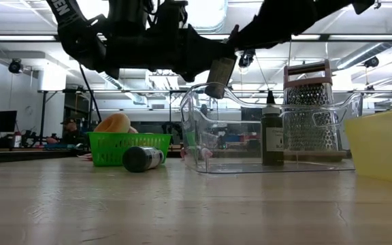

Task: Pick & Place Food Item
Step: Put the purple food coloring bottle into the transparent bin

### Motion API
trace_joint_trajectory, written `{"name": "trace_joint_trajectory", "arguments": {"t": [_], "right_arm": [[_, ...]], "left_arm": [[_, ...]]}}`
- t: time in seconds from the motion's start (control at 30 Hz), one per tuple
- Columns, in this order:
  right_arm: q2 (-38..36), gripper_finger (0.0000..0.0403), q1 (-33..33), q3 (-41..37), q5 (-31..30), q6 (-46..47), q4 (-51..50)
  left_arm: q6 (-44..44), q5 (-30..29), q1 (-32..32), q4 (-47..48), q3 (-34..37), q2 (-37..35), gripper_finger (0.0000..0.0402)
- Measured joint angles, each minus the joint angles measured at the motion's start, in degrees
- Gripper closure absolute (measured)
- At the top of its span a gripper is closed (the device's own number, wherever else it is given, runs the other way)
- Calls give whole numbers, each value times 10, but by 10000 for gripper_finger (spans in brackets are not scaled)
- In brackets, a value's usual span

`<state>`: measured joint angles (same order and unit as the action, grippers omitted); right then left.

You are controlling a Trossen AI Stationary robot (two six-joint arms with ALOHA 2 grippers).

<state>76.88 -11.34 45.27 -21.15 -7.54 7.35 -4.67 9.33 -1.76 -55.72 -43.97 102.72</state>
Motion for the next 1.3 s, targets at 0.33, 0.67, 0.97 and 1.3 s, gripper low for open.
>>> {"name": "trace_joint_trajectory", "arguments": {"t": [0.33,0.67,0.97,1.3], "right_arm": [[-3,250,0,0,2,-3,-3],[-3,309,0,0,2,-9,-10],[-1,309,0,0,1,-14,-11],[1,309,-1,0,-12,-14,-10]], "left_arm": [[-1,1,0,0,0,1,271],[-4,1,0,4,0,1,271],[-9,1,0,3,0,1,271],[-21,2,-1,2,1,1,271]]}}
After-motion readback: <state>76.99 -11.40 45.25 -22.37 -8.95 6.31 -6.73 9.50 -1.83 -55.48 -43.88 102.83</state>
